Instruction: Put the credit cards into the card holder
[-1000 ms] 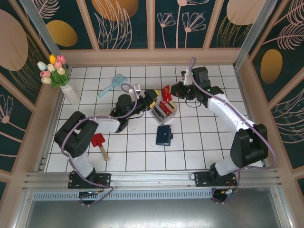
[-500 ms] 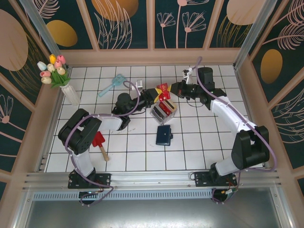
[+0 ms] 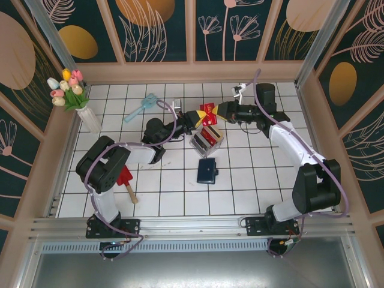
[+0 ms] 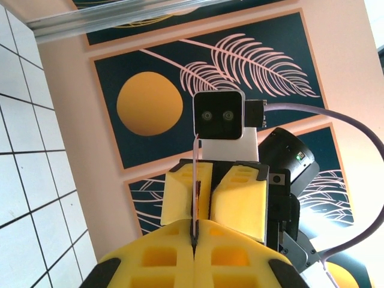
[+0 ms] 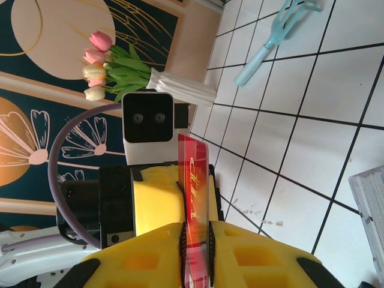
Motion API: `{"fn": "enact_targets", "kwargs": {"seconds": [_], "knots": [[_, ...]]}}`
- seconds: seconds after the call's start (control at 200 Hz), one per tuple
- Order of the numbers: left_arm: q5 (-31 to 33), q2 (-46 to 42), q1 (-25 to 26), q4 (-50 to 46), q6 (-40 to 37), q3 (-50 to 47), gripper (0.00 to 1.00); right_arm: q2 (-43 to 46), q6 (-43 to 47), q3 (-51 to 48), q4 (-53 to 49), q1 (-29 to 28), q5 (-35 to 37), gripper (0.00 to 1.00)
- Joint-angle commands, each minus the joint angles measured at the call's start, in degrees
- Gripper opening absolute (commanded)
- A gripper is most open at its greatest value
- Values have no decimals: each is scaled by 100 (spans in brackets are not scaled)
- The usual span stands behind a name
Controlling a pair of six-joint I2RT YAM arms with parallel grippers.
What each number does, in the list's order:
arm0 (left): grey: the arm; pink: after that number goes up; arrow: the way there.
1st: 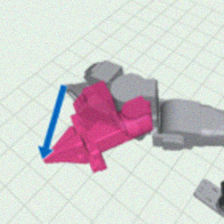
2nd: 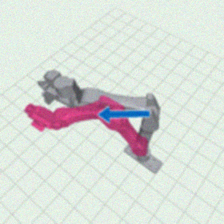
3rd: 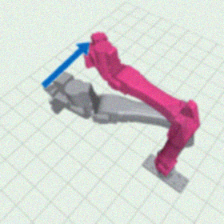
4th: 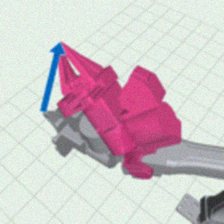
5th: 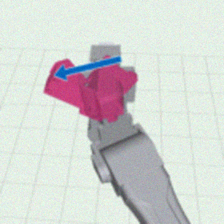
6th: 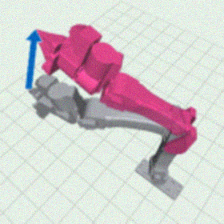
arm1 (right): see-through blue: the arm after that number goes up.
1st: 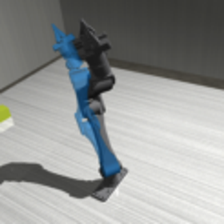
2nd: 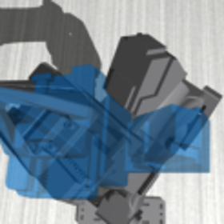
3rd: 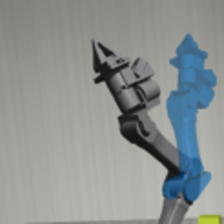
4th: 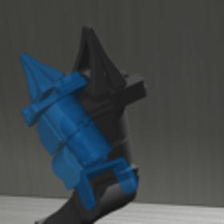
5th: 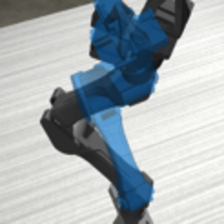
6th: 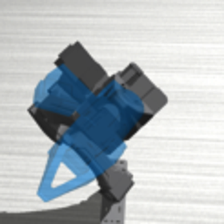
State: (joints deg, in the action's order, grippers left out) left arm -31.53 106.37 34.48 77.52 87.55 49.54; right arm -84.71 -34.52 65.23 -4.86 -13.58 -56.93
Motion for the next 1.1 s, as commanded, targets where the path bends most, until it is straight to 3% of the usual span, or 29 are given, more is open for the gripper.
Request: {"fn": "enact_targets", "kwargs": {"seconds": [0.0, 0.075, 0.185, 0.205, 0.255, 0.355, 0.425, 0.53, 0.706, 0.916, 1.096], "knots": [[-254, 107, -22, 431, 199, 206, 3, -36, 143, 6, 236, 71, -491, 12], [-262, 80, -25, 401, 171, 221, 4, -63, 180, -3, 240, 51, -677, 12], [-248, -4, -25, -120, -73, 249, 14, 50, 422, -37, -28, 60, -451, 3], [-234, -32, -21, -258, -134, 234, 19, 82, 470, -30, -119, 69, -377, 1], [-111, -136, -23, -736, -354, 157, 47, 246, 549, -62, -340, 102, -6, 0], [308, -479, -28, -2025, -1004, -80, 66, 685, 767, -305, -997, 118, 1354, 0], [687, -763, 22, -3264, -1766, -139, 63, 1048, 696, -785, -1254, 47, 2313, 0], [1453, -1158, 215, -5216, -2679, -18, 68, 1589, 310, -1692, -1463, -239, 3464, 0], [2860, -1241, 967, -7616, -3503, 569, 77, 2134, -291, -2704, -1378, -1316, 4430, 0], [3560, -1030, 1761, -8596, -3614, 994, 88, 2243, -868, -3248, -937, -1697, 4461, 0], [3829, -854, 2200, -9181, -3761, 1351, 92, 2198, -939, -3347, -816, -1744, 4479, 0]]}}
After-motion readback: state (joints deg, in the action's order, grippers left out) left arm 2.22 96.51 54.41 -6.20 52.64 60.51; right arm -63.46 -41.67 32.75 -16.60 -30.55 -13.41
